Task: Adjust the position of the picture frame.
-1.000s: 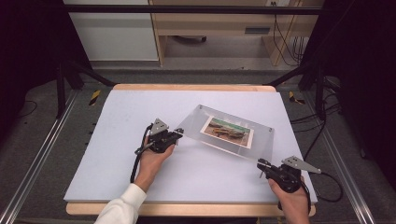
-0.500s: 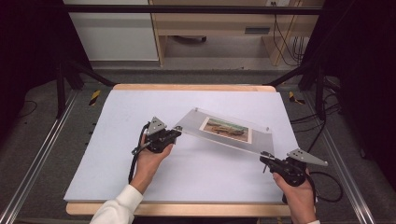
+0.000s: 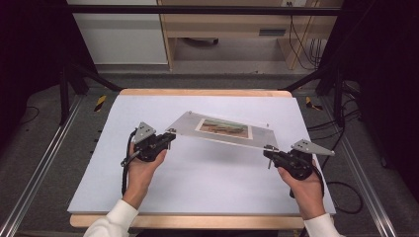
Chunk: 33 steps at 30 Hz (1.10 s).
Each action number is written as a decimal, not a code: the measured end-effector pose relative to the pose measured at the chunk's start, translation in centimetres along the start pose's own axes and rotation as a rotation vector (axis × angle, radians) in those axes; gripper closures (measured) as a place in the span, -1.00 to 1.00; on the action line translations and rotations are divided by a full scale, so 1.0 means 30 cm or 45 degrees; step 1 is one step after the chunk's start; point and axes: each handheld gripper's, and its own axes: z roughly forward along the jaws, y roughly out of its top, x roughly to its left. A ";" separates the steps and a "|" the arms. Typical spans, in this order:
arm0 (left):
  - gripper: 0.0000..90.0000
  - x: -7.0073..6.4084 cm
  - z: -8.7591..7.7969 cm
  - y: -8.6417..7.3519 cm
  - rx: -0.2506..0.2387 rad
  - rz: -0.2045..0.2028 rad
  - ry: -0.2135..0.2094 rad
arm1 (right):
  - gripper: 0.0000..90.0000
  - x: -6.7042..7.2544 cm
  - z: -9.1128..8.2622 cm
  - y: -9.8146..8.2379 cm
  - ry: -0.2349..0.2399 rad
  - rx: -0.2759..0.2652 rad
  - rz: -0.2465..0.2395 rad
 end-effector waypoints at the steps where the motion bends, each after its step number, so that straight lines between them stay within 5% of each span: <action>1: 0.87 0.000 0.000 0.000 0.000 0.000 0.000 | 0.82 0.004 0.008 0.006 0.006 -0.001 -0.002; 14: 0.86 0.024 -0.116 -0.008 -0.043 -0.019 0.123 | 0.83 0.043 0.083 0.050 0.056 -0.020 -0.015; 33: 0.85 0.023 -0.168 -0.054 -0.054 -0.042 0.163 | 0.83 0.071 0.130 0.075 0.062 0.009 -0.038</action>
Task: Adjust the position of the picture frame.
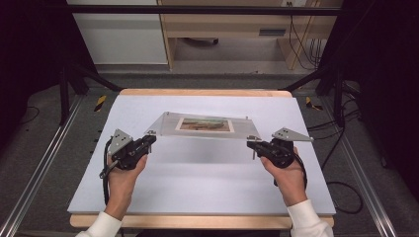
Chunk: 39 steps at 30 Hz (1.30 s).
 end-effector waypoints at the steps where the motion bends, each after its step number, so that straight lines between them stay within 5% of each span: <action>1: 0.85 0.000 -0.004 -0.003 0.002 0.003 0.004 | 0.83 0.002 0.002 0.000 0.001 0.000 0.004; 5: 0.84 0.003 -0.021 -0.014 0.005 0.025 0.022 | 0.83 0.014 0.017 -0.003 0.006 0.002 0.002; 19: 0.84 0.040 -0.036 -0.056 0.013 -0.023 0.045 | 0.83 0.035 0.074 -0.003 0.013 0.027 0.018; 39: 0.83 0.028 0.007 -0.088 0.027 -0.027 0.051 | 0.84 0.002 0.110 -0.024 -0.005 0.034 0.039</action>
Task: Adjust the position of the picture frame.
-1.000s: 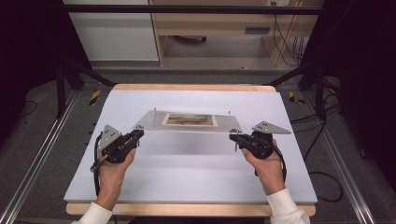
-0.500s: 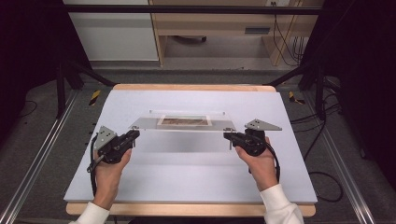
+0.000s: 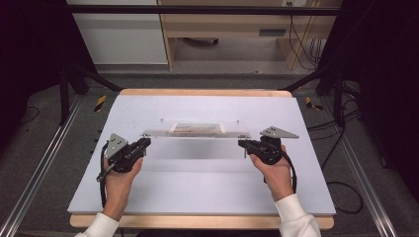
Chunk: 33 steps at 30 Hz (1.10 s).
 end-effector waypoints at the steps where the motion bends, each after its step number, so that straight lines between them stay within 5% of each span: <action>1: 0.83 -0.003 0.001 0.002 0.001 -0.003 0.005 | 0.84 -0.003 -0.001 -0.002 0.002 0.001 0.004; 10: 0.83 -0.016 0.020 0.006 0.005 0.012 -0.003 | 0.84 -0.021 -0.010 -0.004 -0.015 0.003 0.013; 12: 0.82 -0.019 0.017 0.002 0.039 0.066 -0.024 | 0.84 -0.020 -0.011 -0.012 -0.019 0.007 0.013; 19: 0.83 -0.039 0.006 -0.038 0.107 0.047 -0.077 | 0.86 -0.011 -0.011 -0.066 -0.036 0.056 0.019; 33: 0.85 -0.050 0.001 -0.096 0.238 0.152 -0.174 | 0.88 -0.004 -0.005 -0.179 -0.029 0.156 0.011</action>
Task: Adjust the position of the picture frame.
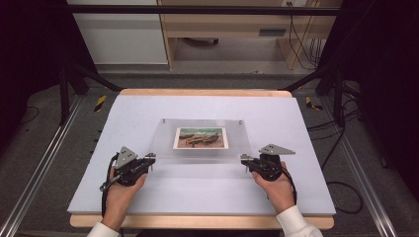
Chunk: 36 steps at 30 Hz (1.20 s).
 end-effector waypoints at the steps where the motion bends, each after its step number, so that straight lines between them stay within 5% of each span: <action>1: 0.85 -0.001 0.001 -0.007 0.009 -0.003 -0.007 | 0.89 0.006 0.001 -0.007 -0.006 0.009 0.001; 8: 0.83 -0.001 0.007 -0.031 0.059 0.000 -0.054 | 0.88 0.015 0.010 -0.035 -0.022 0.063 -0.035; 11: 0.84 0.005 -0.001 -0.034 0.076 0.039 -0.064 | 0.88 0.016 0.014 -0.042 -0.031 0.086 -0.046; 20: 0.76 0.007 -0.012 -0.045 0.093 0.025 -0.086 | 0.86 0.013 0.018 -0.052 -0.032 0.127 -0.061; 24: 0.62 0.019 -0.034 -0.040 0.108 0.114 -0.079 | 0.58 0.003 -0.007 -0.057 0.000 0.126 -0.037; 26: 0.51 0.022 -0.037 -0.042 0.109 0.119 -0.077 | 0.46 -0.002 -0.016 -0.059 0.007 0.126 -0.037; 27: 0.44 0.030 -0.043 -0.046 0.117 0.122 -0.075 | 0.22 -0.008 -0.036 -0.067 -0.009 0.156 -0.042; 36: -0.19 0.022 -0.070 -0.055 0.110 0.019 -0.040 | -0.31 -0.034 -0.125 -0.088 -0.028 0.106 -0.046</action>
